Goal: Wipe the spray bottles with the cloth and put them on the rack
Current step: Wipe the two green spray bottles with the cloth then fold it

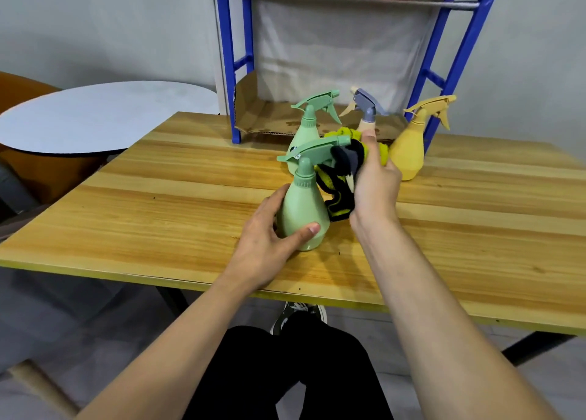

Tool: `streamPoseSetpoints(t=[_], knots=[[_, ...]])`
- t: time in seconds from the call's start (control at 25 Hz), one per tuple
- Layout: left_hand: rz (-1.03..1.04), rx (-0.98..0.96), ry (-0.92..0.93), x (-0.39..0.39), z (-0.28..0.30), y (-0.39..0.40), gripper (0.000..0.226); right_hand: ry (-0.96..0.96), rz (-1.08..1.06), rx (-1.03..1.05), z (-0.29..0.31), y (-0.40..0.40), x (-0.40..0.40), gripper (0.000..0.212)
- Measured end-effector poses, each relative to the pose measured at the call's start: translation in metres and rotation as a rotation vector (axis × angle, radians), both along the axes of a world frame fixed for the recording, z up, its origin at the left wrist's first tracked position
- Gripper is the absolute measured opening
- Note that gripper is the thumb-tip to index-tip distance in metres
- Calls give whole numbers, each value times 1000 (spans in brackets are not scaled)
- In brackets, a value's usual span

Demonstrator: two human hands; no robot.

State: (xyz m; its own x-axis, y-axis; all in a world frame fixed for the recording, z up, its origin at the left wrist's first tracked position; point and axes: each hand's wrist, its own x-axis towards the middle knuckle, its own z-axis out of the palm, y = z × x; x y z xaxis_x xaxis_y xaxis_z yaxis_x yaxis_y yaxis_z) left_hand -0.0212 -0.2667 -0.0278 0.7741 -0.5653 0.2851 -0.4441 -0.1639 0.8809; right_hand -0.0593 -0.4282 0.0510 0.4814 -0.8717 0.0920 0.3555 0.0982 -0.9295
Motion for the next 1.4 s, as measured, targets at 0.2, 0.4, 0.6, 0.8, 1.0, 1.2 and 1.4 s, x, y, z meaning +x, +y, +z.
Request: streamPoseSetpoints(t=[0.2, 0.4, 0.6, 0.8, 1.0, 1.2, 1.4], knots=[[30, 2, 0, -1, -2, -1, 95, 232, -182, -419, 13, 3, -13, 33], [137, 31, -38, -3, 1, 0, 94, 725, -185, -903, -4, 0, -67, 44], [268, 57, -86, -11, 8, -3, 86, 1057, 214, -1092, -48, -3, -99, 48], [124, -67, 36, -1, 31, 14, 71, 1027, 482, -1078, -47, -19, -112, 67], [-18, -96, -59, 23, 93, 22, 46, 530, 157, -1014, -71, 12, -109, 48], [-114, -47, -84, 30, 98, 15, 22, 268, 25, -931, -51, 54, -77, 51], [-100, -89, -110, 33, 94, 14, 19, 380, 148, -845, -62, 67, -73, 58]])
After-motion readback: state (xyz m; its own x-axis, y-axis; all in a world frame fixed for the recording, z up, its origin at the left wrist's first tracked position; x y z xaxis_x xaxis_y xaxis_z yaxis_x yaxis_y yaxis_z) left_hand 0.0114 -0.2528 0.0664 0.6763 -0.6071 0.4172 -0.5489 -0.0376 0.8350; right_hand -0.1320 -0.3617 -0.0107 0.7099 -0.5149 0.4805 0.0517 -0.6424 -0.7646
